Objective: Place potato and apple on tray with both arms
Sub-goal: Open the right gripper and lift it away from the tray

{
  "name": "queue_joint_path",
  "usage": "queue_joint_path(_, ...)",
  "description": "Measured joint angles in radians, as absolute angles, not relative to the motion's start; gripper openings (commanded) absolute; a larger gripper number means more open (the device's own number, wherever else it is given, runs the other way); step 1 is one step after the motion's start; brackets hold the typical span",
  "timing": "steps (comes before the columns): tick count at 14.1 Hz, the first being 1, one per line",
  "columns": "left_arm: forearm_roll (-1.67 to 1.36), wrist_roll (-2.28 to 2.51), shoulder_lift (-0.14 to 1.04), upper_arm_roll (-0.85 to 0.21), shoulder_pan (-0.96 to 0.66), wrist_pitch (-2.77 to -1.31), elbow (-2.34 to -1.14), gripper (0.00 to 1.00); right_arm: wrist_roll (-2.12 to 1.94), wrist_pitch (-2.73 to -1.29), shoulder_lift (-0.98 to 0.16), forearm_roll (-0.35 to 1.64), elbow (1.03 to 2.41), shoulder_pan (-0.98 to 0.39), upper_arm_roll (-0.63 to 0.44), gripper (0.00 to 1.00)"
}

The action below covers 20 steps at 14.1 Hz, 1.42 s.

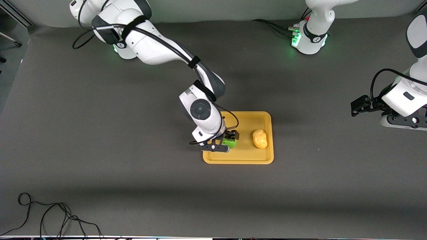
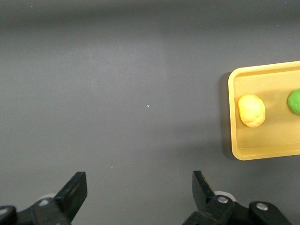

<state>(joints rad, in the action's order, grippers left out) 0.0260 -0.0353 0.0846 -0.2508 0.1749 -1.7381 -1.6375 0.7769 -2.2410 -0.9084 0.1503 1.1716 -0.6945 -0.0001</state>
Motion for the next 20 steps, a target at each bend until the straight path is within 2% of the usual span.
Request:
queue_joint_path(3,0.026,-0.035,0.086,-0.246,0.177,-1.738,-1.637,1.00,0.766,-2.119,-0.745,0.150,1.221,-0.669,-0.075,1.00)
queue_joint_path(5,0.026,-0.035,0.086,-0.242,0.178,-1.738,-1.637,1.00,0.720,-1.965,-0.626,0.150,1.248,-0.605,-0.098,1.00)
queue_joint_path(8,0.026,-0.029,0.088,-0.240,0.178,-1.739,-1.637,1.00,0.561,-1.813,-0.493,0.147,1.270,-0.533,-0.149,1.00)
queue_joint_path(10,0.023,-0.021,0.091,-0.234,0.182,-1.739,-1.637,1.00,0.467,-1.762,-0.417,0.124,1.290,-0.511,-0.181,1.00)
queue_joint_path(12,0.005,-0.020,0.093,-0.184,0.157,-1.739,-1.637,1.00,0.438,-1.729,-0.338,0.055,1.322,-0.456,-0.167,1.00)
queue_joint_path(14,-0.008,-0.020,0.094,-0.113,0.108,-1.739,-1.637,1.00,0.367,-1.669,-0.265,0.011,1.343,-0.350,-0.106,1.00)
queue_joint_path(16,-0.013,-0.020,0.095,-0.087,0.085,-1.739,-1.637,1.00,0.315,-1.632,-0.194,0.004,1.381,-0.263,-0.066,1.00)
queue_joint_path(20,-0.013,-0.018,0.095,-0.059,0.044,-1.738,-1.636,1.00,0.176,-1.606,-0.029,0.002,1.547,-0.091,-0.005,1.00)
